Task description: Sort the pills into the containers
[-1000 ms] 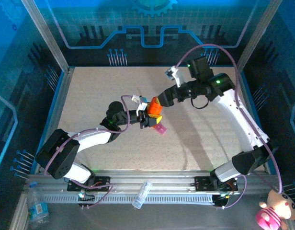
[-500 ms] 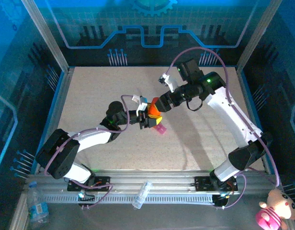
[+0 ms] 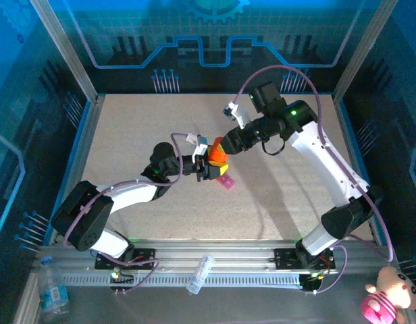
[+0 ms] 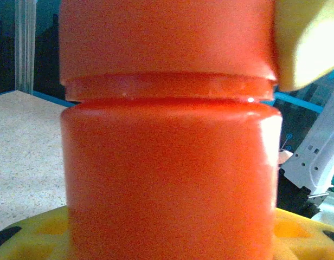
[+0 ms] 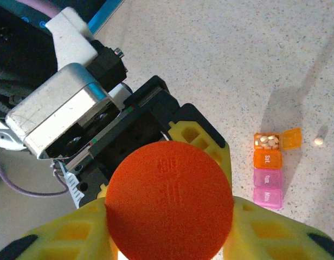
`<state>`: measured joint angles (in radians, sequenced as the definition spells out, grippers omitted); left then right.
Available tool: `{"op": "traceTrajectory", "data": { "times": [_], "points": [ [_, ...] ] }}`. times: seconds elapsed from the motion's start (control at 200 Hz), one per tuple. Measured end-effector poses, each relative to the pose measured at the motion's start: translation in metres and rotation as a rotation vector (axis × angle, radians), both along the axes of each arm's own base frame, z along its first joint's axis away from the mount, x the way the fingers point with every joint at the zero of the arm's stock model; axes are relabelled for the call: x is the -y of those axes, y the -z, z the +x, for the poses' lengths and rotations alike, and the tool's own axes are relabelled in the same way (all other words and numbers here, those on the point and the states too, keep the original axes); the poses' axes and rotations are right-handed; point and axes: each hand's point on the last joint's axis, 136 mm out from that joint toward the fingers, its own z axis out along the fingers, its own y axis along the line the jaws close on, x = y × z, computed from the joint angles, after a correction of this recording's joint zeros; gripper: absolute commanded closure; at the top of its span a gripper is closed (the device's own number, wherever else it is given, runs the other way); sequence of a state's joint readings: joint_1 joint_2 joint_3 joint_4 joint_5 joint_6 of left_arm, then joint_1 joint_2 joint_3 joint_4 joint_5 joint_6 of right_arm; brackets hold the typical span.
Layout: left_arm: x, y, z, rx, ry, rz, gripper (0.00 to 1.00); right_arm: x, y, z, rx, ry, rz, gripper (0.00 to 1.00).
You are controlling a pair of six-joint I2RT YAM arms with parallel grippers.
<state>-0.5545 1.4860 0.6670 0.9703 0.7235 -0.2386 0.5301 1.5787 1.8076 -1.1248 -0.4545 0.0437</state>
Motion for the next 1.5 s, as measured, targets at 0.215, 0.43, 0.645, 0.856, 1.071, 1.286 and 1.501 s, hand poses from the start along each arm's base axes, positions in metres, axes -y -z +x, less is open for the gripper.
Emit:
{"op": "traceTrajectory", "data": {
  "times": [0.215, 0.43, 0.645, 0.856, 1.071, 1.286, 1.501],
  "points": [
    [-0.001, 0.012, 0.008, -0.025, -0.051, 0.038, 1.00, -0.003, 0.015, 0.006, 0.002, 0.122, 0.026, 0.75],
    [-0.007, 0.057, 0.036, -0.031, -0.305, 0.219, 1.00, -0.003, 0.057, 0.018, -0.052, 0.406, 0.078, 0.75],
    [-0.022, 0.067, 0.056, 0.025, -0.462, 0.297, 1.00, -0.020, 0.089, 0.015, -0.191, 0.505, 0.122, 0.58],
    [-0.016, 0.038, 0.050, 0.078, -0.410, 0.202, 1.00, -0.005, 0.065, 0.018, -0.128, 0.420, 0.145, 0.24],
    [-0.012, 0.008, 0.032, 0.110, -0.263, 0.091, 1.00, 0.035, 0.010, 0.011, 0.064, 0.307, 0.135, 0.13],
    [-0.005, -0.004, 0.010, 0.085, -0.113, 0.025, 1.00, 0.031, -0.025, 0.008, 0.146, 0.191, 0.137, 0.13],
    [0.001, -0.008, 0.002, 0.056, -0.038, 0.001, 1.00, 0.016, -0.010, 0.002, 0.093, 0.121, 0.117, 0.13]
  ]
}}
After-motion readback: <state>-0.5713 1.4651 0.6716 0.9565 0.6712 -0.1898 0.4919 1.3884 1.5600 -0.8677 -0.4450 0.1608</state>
